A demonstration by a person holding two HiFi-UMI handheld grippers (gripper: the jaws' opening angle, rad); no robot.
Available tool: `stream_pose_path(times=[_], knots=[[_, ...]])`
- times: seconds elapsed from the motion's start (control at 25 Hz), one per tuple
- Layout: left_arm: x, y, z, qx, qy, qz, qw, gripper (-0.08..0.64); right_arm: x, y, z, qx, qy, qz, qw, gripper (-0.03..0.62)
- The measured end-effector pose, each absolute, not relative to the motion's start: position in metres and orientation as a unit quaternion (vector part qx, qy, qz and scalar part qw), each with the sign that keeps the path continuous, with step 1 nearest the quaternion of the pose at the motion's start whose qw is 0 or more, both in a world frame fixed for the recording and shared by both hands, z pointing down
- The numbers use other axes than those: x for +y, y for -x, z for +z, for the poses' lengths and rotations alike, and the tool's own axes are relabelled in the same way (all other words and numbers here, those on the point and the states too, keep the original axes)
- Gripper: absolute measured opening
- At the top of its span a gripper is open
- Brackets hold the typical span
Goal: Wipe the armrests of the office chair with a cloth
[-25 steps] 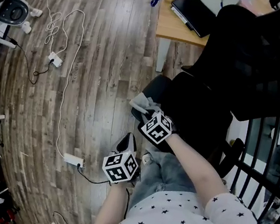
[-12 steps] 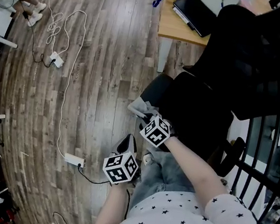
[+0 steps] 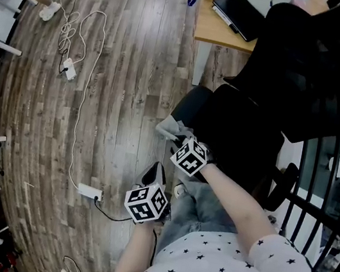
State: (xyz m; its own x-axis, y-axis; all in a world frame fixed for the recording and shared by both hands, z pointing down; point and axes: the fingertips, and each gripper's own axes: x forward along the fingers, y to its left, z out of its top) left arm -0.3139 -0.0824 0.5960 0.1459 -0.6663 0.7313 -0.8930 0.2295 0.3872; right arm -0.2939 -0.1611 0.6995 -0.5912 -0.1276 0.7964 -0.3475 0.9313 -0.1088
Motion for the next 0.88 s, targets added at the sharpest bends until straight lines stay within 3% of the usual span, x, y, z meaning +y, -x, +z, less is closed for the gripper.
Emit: stream_pose_path(times=[0.48, 0.88], knots=[[-0.062, 0.327, 0.585, -0.646, -0.613, 0.122, 0.437, 0.008, -0.152, 0.291, 0.693, -0.878, -0.139, 0.102, 0.447, 0.026], [-0.040, 0.327, 0.570, -0.644, -0.628, 0.116, 0.421, 0.008, -0.116, 0.279, 0.648, -0.893, -0.186, 0.096, 0.397, 0.026]])
